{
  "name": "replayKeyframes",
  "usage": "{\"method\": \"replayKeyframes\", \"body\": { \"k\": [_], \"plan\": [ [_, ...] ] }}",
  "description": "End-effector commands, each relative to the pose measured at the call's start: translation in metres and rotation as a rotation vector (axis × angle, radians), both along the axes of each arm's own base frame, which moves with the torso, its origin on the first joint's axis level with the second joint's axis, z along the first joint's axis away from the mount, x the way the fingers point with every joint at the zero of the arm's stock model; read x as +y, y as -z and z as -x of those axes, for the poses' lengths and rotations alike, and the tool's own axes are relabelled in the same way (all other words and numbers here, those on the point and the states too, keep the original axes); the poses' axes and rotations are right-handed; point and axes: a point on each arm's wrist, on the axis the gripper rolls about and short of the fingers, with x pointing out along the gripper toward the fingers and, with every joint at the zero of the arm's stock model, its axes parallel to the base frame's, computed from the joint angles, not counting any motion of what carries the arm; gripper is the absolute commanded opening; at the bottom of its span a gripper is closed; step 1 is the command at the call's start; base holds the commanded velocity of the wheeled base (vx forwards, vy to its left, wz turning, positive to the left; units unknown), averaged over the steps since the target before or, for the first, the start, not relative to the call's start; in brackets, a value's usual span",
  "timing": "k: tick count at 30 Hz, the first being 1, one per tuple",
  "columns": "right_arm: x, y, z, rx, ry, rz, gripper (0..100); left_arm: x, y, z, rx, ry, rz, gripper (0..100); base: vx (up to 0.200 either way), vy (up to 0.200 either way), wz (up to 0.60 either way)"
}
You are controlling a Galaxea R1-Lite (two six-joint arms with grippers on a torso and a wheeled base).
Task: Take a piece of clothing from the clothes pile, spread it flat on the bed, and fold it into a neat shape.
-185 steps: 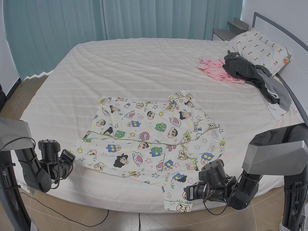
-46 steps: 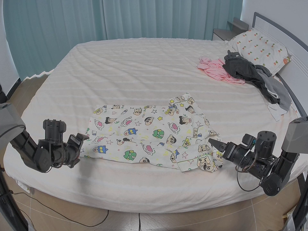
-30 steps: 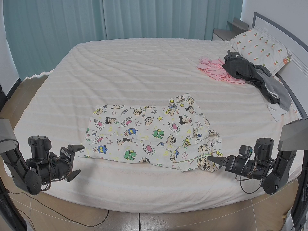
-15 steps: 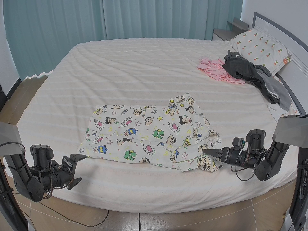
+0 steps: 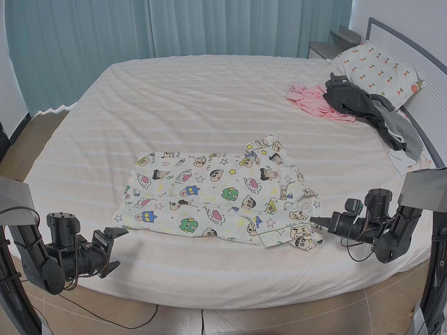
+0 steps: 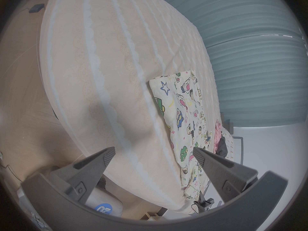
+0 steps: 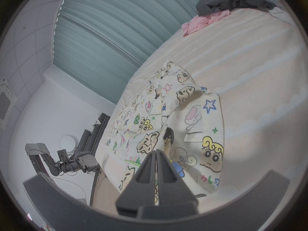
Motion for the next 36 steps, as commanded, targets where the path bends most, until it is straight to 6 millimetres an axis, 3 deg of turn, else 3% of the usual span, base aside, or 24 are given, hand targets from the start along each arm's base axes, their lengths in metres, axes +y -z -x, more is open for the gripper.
{"method": "replayKeyframes", "body": {
  "k": [1, 11, 16, 20, 21, 22, 23, 25, 30, 33, 36],
  "plan": [
    [-0.006, 0.007, 0.007, 0.013, 0.002, -0.008, 0, 0.0, 0.004, 0.001, 0.012, 0.009, -0.015, 100, 0.0, 0.0, 0.0],
    [-0.009, 0.008, 0.026, 0.014, -0.049, -0.03, 0, 0.0, 0.004, 0.001, 0.014, 0.011, -0.015, 100, 0.0, 0.0, 0.0],
    [-0.003, -0.004, 0.029, -0.078, -0.057, -0.033, 0, 0.0, 0.004, 0.001, 0.014, 0.012, -0.016, 100, 0.0, 0.0, 0.0],
    [0.002, -0.034, 0.042, -0.126, -0.069, -0.038, 0, 0.0, 0.004, 0.001, 0.014, 0.012, -0.016, 100, 0.0, 0.0, 0.0],
    [0.014, -0.041, 0.055, -0.109, -0.105, -0.039, 100, 0.0, 0.004, 0.001, 0.015, 0.012, -0.016, 100, 0.0, 0.0, 0.0],
    [0.017, -0.041, 0.058, -0.103, -0.116, -0.038, 100, 0.0, 0.004, 0.001, 0.014, 0.012, -0.016, 100, 0.0, 0.0, 0.0],
    [0.034, -0.043, 0.074, -0.072, -0.158, -0.029, 100, 0.0, 0.004, 0.002, 0.014, 0.012, -0.016, 100, 0.0, 0.0, 0.0],
    [0.052, -0.041, 0.084, -0.047, -0.152, -0.008, 100, 0.0, 0.004, 0.004, 0.02, 0.013, -0.015, 100, 0.0, 0.0, 0.0],
    [0.116, -0.029, 0.092, 0.037, 0.059, -0.01, 100, 0.0, 0.005, 0.006, 0.0, 0.023, -0.026, 100, 0.0, 0.0, 0.0],
    [0.132, -0.018, 0.093, 0.084, 0.128, 0.061, 100, 0.0, 0.007, 0.008, -0.005, 0.024, -0.028, 100, 0.0, 0.0, 0.0],
    [0.133, -0.017, 0.094, 0.15, 0.174, 0.063, 100, 0.0, 0.008, 0.008, -0.012, 0.024, -0.029, 100, 0.0, 0.0, 0.0]
  ]
}}
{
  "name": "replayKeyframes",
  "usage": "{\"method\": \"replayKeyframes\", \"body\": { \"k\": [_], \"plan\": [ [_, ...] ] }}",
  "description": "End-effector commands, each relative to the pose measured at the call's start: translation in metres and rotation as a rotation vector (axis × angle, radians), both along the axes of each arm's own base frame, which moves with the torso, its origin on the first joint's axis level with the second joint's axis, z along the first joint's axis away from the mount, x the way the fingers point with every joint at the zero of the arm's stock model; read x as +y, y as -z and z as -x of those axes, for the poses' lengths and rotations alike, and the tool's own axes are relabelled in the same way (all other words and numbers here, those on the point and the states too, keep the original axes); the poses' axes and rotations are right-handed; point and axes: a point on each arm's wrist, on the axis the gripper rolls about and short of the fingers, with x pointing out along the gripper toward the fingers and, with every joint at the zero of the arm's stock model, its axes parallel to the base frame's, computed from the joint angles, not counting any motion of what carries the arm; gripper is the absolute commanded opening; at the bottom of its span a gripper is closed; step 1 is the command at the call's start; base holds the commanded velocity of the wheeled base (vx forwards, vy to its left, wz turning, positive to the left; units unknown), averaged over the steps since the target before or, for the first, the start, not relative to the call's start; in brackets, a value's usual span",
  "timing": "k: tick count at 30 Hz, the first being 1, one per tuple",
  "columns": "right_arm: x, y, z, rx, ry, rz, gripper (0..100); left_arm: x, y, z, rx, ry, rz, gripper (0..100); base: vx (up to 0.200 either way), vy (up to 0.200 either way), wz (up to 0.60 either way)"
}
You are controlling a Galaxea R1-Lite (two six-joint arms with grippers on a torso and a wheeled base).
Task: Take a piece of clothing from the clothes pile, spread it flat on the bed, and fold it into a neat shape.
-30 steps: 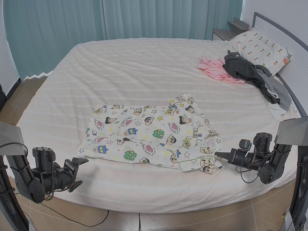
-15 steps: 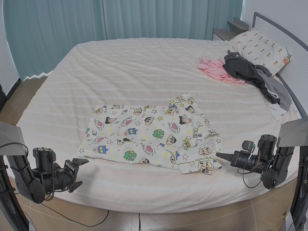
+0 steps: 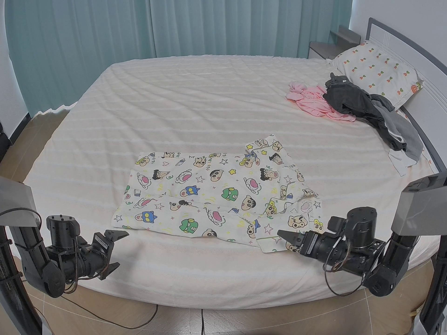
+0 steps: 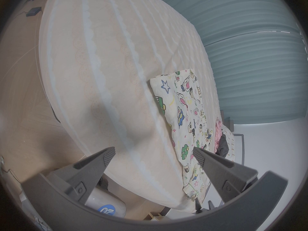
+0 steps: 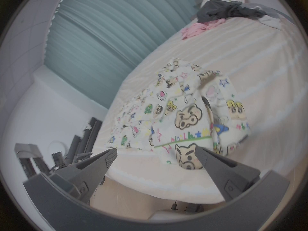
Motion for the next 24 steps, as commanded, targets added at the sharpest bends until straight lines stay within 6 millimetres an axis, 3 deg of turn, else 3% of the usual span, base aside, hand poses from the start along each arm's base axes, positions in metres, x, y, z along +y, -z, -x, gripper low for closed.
{"method": "replayKeyframes", "body": {
  "k": [1, 4, 9, 12, 16, 24],
  "plan": [
    [0.044, 0.01, 0.016, 0.113, 0.031, 0.01, 100, 0.0, 0.005, 0.003, 0.002, 0.005, -0.005, 100, 0.0, 0.0, 0.0],
    [0.042, 0.016, 0.02, 0.178, 0.048, 0.028, 100, -0.002, 0.005, 0.003, 0.002, 0.012, -0.006, 100, 0.0, 0.0, 0.0],
    [0.039, 0.006, 0.023, 0.162, 0.07, 0.011, 100, -0.002, 0.005, 0.003, 0.001, 0.013, -0.008, 100, 0.0, 0.0, 0.0],
    [0.045, 0.01, 0.026, 0.169, 0.051, 0.02, 100, -0.002, 0.006, 0.003, 0.003, 0.013, -0.008, 100, 0.0, 0.0, 0.0],
    [0.053, 0.027, 0.012, 0.167, 0.104, 0.048, 100, -0.002, 0.006, 0.003, 0.003, 0.013, -0.008, 100, 0.0, 0.0, 0.0],
    [0.061, 0.041, -0.003, 0.149, 0.2, 0.097, 100, -0.002, 0.006, 0.003, 0.001, 0.013, -0.008, 100, 0.0, 0.0, 0.0]
  ]
}}
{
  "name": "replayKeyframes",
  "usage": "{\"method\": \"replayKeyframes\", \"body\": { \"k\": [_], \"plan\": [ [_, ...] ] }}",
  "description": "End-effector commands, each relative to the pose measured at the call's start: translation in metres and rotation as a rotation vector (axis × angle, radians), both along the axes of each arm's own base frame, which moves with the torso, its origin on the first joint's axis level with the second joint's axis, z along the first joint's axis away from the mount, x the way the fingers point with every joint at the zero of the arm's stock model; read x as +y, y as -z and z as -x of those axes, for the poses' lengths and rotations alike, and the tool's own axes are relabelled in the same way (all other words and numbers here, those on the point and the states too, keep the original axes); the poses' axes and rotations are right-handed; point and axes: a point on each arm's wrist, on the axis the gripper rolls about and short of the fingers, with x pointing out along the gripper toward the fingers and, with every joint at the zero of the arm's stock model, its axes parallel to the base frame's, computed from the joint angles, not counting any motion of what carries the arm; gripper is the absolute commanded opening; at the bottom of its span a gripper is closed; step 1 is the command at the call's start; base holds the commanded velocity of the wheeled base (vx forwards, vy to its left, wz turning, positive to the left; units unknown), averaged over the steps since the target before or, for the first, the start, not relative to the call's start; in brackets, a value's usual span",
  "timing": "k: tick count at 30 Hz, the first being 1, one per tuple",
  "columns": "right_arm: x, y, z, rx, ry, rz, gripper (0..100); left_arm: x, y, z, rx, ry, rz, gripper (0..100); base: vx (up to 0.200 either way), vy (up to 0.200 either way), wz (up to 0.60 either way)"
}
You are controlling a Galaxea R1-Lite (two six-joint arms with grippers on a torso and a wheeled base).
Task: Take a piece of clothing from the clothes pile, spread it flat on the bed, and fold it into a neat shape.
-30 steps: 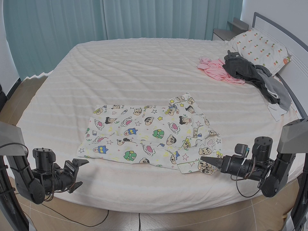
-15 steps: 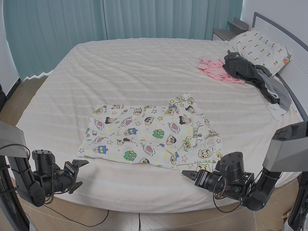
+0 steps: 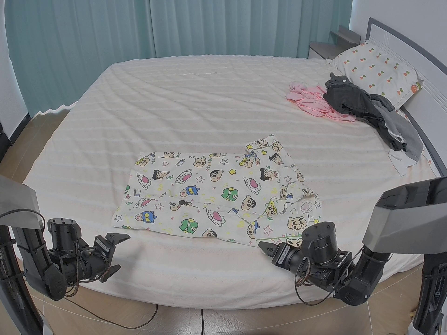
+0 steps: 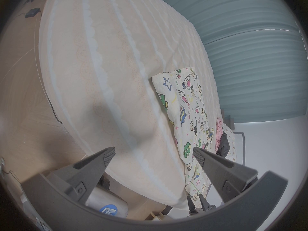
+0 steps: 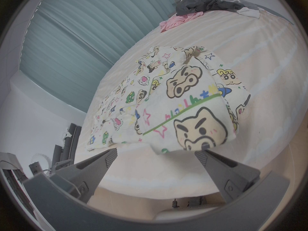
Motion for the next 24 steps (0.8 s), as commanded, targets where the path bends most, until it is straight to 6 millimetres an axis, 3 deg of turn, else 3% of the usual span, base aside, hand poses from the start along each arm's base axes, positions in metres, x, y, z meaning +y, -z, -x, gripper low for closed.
{"method": "replayKeyframes", "body": {
  "k": [1, 7, 8, 22, 24],
  "plan": [
    [0.005, 0.016, -0.009, 0.017, 0.03, 0.031, 100, 0.0, 0.0, 0.0, 0.001, -0.001, 0.001, 100, 0.0, 0.0, 0.0],
    [0.008, 0.015, -0.013, 0.016, 0.077, -0.018, 100, 0.0, 0.0, -0.001, 0.0, -0.001, 0.001, 100, 0.0, 0.0, 0.0],
    [0.008, 0.015, -0.013, 0.014, 0.08, -0.021, 0, 0.0, 0.0, -0.001, 0.0, -0.001, 0.001, 100, 0.0, 0.0, 0.0],
    [0.006, 0.007, -0.016, -0.04, 0.107, -0.057, 0, 0.0, 0.001, 0.0, 0.003, -0.001, 0.001, 100, 0.0, 0.0, 0.0],
    [0.006, -0.007, -0.016, -0.072, 0.106, -0.082, 0, 0.0, 0.001, 0.0, 0.003, -0.001, 0.001, 100, 0.0, 0.0, 0.0]
  ]
}}
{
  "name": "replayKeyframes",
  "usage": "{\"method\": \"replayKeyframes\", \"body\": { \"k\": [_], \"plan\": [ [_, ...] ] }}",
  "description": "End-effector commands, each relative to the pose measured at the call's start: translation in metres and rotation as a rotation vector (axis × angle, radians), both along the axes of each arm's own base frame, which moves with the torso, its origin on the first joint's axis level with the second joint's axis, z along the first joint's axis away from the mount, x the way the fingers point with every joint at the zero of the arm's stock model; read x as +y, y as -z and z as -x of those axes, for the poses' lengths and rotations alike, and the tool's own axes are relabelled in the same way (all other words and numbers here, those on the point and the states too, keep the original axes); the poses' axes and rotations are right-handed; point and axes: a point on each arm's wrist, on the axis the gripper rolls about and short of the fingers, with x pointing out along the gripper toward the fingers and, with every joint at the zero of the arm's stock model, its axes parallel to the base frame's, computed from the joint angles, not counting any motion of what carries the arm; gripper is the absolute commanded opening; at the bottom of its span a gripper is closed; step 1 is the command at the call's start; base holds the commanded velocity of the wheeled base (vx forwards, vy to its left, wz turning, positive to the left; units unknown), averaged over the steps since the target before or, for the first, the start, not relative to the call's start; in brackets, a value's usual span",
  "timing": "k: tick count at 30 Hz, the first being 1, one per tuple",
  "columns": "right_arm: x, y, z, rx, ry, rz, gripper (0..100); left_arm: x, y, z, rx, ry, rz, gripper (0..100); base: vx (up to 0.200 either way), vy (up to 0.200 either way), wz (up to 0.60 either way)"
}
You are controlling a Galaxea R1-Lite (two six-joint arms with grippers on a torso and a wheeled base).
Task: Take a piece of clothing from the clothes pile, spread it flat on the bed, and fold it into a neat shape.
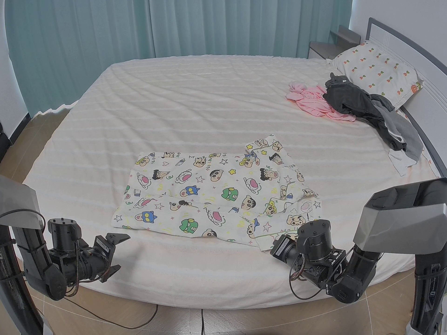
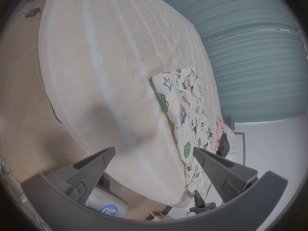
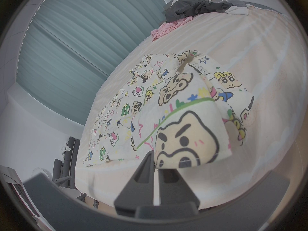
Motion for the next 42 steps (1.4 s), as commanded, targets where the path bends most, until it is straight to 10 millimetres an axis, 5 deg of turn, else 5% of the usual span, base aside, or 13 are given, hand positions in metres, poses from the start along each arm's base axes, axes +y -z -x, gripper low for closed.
{"method": "replayKeyframes", "body": {
  "k": [1, 8, 13, 22, 38, 42],
  "plan": [
    [0.0, -0.021, 0.0, -0.05, -0.004, -0.034, 0, 0.0, 0.0, 0.0, 0.001, -0.001, -0.001, 100, 0.0, 0.0, 0.0],
    [0.009, -0.063, -0.013, -0.123, -0.04, -0.062, 0, 0.0, 0.0, 0.0, 0.001, -0.001, -0.001, 100, 0.0, 0.0, 0.0],
    [0.011, -0.092, -0.046, -0.115, -0.046, -0.084, 0, 0.0, 0.0, 0.0, 0.001, -0.001, -0.001, 100, 0.0, 0.0, 0.0],
    [-0.016, -0.122, -0.098, -0.039, -0.03, -0.092, 0, -0.003, 0.004, -0.001, 0.014, -0.009, -0.02, 100, 0.0, 0.0, 0.0],
    [-0.031, -0.146, -0.097, -0.044, -0.065, 0.015, 0, -0.006, 0.008, -0.002, 0.02, -0.007, -0.062, 100, 0.0, 0.0, 0.0],
    [-0.029, -0.169, -0.09, -0.092, -0.079, 0.012, 0, -0.006, 0.008, -0.002, 0.02, -0.008, -0.063, 100, 0.0, 0.0, 0.0]
  ]
}}
